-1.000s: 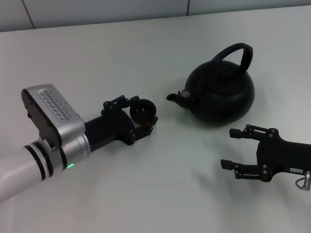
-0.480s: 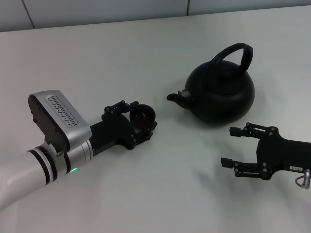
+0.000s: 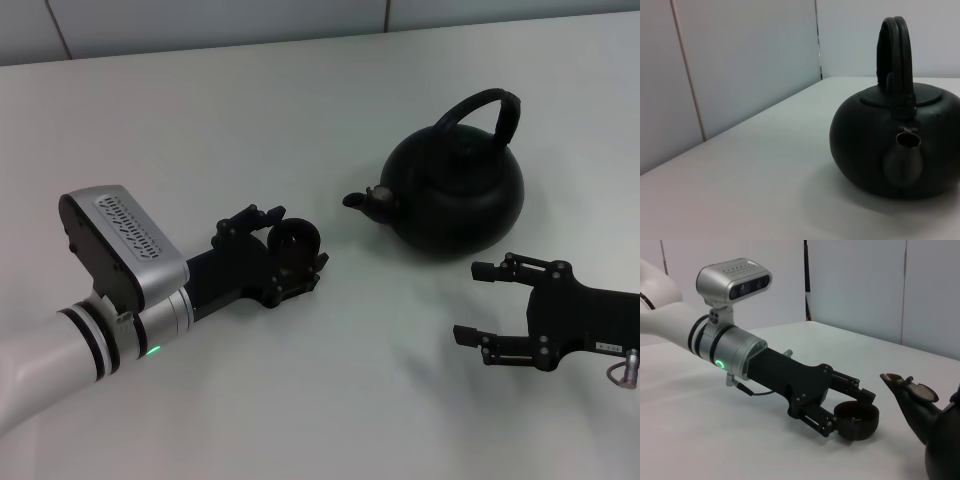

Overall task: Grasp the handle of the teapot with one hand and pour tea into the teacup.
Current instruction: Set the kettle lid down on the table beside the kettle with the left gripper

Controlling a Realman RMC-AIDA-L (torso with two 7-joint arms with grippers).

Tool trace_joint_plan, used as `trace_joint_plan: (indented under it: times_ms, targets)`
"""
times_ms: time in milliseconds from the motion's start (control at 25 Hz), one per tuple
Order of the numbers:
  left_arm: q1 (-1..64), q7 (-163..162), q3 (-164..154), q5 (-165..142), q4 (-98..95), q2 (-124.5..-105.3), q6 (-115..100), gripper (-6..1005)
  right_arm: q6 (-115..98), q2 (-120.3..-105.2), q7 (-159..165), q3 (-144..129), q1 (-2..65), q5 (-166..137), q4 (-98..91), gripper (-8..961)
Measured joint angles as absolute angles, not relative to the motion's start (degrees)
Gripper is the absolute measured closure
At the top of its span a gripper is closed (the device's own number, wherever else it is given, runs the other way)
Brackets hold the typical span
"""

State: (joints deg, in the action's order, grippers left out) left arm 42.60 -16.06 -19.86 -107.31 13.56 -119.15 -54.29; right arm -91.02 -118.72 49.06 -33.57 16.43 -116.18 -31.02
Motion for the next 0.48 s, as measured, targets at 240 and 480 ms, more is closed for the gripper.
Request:
trace_joint_plan:
  times_ms: [240,480]
  targets:
    - [42.4,-16.1,-19.6,-107.3,13.5,-119.16,-55.3,235,-91.1,-118.72,49.1,-33.6,16.3,-116.2,-31.1,144]
    - [36.1,-20.1,-20.0,-107.3,8.8,-118.31,-72.8,192,-90.8,-118.72,49.0,-33.6,16.3,-116.2,-31.0,144]
